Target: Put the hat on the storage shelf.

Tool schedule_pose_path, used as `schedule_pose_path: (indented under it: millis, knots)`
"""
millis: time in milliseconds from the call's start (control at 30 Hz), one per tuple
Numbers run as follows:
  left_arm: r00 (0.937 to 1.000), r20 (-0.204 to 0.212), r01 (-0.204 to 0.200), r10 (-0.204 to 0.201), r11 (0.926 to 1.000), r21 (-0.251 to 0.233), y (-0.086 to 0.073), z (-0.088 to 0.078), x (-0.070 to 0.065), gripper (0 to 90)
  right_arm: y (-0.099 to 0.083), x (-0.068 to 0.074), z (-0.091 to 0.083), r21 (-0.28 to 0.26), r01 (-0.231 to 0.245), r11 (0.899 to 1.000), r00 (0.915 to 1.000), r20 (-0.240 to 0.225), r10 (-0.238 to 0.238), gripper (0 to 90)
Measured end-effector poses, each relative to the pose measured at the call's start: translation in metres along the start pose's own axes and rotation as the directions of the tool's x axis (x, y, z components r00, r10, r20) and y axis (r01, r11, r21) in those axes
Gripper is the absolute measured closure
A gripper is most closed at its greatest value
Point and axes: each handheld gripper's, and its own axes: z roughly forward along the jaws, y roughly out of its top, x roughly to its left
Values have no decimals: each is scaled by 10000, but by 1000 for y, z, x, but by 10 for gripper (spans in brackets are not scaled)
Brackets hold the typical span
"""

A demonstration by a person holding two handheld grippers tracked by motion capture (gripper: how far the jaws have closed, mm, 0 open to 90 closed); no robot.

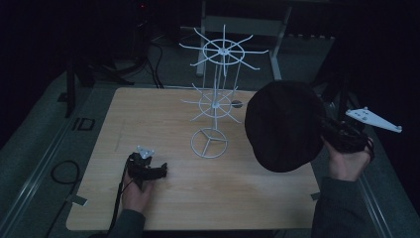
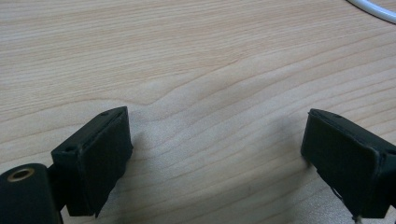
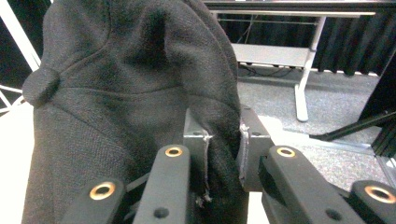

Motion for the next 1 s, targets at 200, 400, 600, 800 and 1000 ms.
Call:
schedule_pose_path:
  millis: [200,400,600,800,1000]
  knots:
    - [10000,-1,0,0,10000,0,0,0,0,91,3,-1,-1,-227,10,9997,9991,-419,-19,773]
    - [10000,1,-2,2,10000,1,0,0,0,91,7,0,0,-216,189,9996,9981,-576,-202,773]
    - [10000,1,1,-1,10000,-1,0,0,0,91,9,-2,3,-237,124,9996,9968,-785,-143,772]
    - [10000,1,0,0,10000,-2,0,0,0,91,11,-3,4,-266,71,9996,9947,-1020,-98,772]
    - [10000,1,0,0,10000,-1,0,0,0,91,13,-3,2,-380,18,9993,9922,-1242,-65,771]
